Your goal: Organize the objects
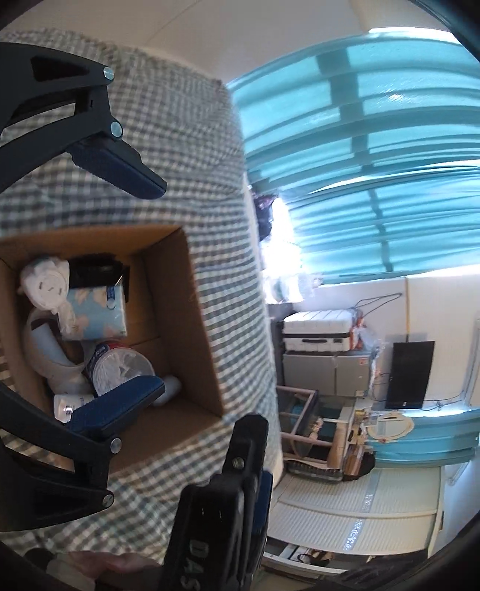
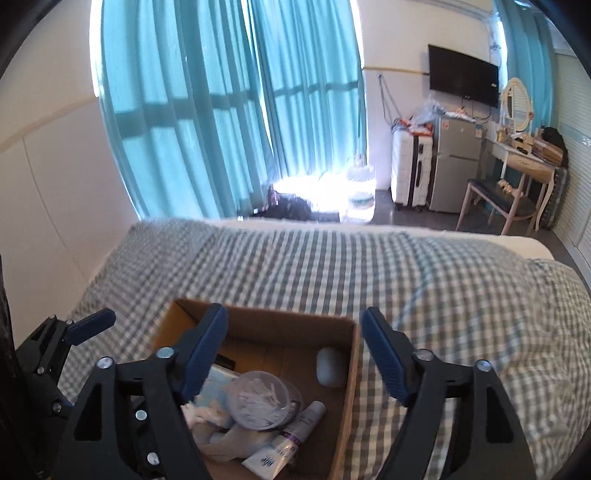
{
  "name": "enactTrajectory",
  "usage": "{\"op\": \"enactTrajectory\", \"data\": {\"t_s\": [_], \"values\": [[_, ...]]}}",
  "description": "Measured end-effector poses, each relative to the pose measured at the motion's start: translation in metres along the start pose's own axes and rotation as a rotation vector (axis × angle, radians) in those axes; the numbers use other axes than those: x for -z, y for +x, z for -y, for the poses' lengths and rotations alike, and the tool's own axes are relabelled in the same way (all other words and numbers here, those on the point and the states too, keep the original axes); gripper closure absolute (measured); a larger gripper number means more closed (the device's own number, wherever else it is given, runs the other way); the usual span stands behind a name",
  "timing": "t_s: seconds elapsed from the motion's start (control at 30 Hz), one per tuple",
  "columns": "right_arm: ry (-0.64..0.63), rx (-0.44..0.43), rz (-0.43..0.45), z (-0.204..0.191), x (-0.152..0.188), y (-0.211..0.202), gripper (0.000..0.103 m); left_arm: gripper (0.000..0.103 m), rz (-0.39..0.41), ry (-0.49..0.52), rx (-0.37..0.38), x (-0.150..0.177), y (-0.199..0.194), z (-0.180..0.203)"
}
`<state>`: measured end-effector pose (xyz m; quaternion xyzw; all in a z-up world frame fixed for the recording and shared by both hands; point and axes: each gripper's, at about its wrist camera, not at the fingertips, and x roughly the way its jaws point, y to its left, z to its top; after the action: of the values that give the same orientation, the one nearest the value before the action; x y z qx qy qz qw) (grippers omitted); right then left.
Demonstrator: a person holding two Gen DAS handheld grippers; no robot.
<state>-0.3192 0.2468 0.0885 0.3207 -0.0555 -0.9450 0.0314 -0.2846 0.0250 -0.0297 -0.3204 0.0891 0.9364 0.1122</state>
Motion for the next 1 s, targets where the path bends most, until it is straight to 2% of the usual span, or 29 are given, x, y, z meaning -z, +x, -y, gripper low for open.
{"op": "enactTrajectory", "data": {"t_s": [0.17, 0.33, 0.57, 0.73, 0.87, 1.0], "values": [[-0.038, 0.043, 0.074, -0.009, -0.014, -0.067, 0.013, 0.001, 0.07, -0.006, -0.048, -0.018, -0.057, -0.007], [-0.045, 0.059, 0.15, -0.02, -0.016, -0.134, 0.006, 0.0, 0.159, -0.061, -0.14, -0.03, -0.119, -0.017], [-0.067, 0.126, 0.281, -0.03, -0.002, -0.213, 0.002, 0.0, 0.248, -0.139, -0.139, -0.03, -0.202, -0.026], [-0.071, 0.13, 0.35, -0.029, 0.014, -0.257, 0.001, 0.0, 0.291, -0.127, -0.14, -0.026, -0.24, -0.013], [-0.051, 0.125, 0.376, -0.021, 0.036, -0.278, 0.001, 0.0, 0.34, -0.124, -0.129, -0.013, -0.264, 0.001], [-0.046, 0.148, 0.414, -0.015, 0.074, -0.28, 0.001, 0.0, 0.385, -0.136, -0.083, 0.01, -0.274, 0.016]]}}
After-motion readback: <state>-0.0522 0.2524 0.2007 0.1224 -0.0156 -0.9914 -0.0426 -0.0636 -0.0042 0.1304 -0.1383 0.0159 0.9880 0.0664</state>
